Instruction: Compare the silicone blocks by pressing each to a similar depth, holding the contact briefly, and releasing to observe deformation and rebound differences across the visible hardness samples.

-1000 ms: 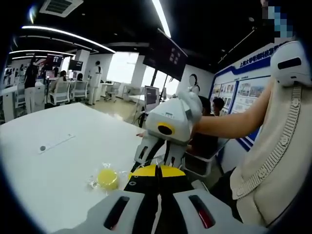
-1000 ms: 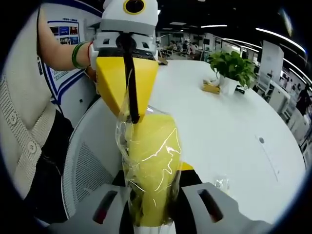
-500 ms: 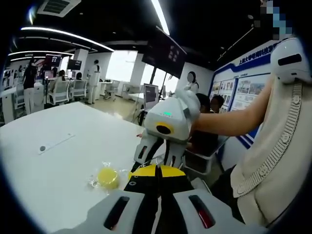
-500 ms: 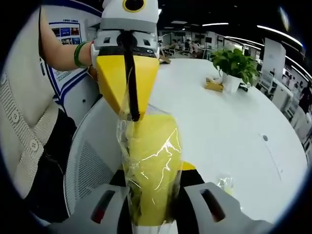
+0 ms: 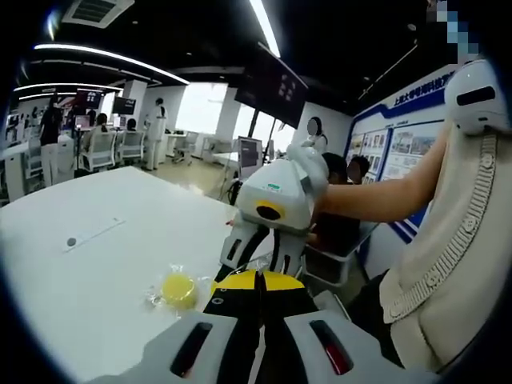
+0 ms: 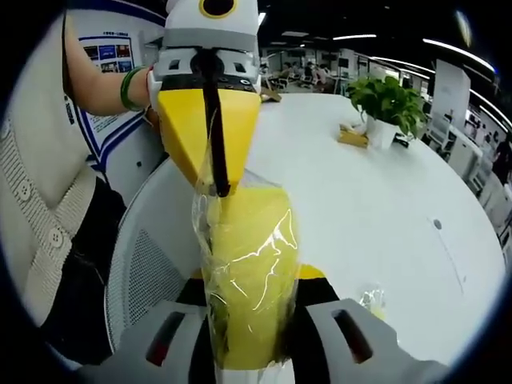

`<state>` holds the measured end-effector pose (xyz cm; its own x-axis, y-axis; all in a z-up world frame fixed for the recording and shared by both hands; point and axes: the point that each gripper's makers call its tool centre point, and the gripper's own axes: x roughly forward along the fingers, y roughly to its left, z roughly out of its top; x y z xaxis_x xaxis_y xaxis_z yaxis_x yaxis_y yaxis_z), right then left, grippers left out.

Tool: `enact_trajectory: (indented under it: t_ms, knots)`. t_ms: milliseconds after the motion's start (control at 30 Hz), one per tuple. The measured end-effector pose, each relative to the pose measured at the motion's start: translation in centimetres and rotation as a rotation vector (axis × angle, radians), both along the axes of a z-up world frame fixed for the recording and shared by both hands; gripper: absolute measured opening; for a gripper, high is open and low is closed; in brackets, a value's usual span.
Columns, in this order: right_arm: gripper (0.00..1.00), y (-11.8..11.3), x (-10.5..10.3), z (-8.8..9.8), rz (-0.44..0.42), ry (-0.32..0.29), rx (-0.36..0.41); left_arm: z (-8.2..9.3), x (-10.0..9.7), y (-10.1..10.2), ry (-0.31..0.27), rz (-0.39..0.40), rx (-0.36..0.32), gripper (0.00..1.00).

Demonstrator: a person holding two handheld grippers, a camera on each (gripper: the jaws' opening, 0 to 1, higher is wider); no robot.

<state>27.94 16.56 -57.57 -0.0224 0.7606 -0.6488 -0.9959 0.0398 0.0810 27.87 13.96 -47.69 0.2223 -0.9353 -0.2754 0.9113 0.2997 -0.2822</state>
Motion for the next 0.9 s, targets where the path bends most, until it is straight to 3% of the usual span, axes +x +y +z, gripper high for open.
enact_trajectory:
  t_ms: [600, 900]
  knots:
    - [0.28, -0.02, -0.39, -0.27, -0.004, 0.029, 0.012, -0.17, 0.06, 0.14, 0.029, 0.019, -0.001, 0.00]
    - [0.40, -0.23, -0.08, -0.04, -0.052, 0.047, 0.036, 0.12, 0.79, 0.77, 0.036, 0.055, -0.022, 0.00]
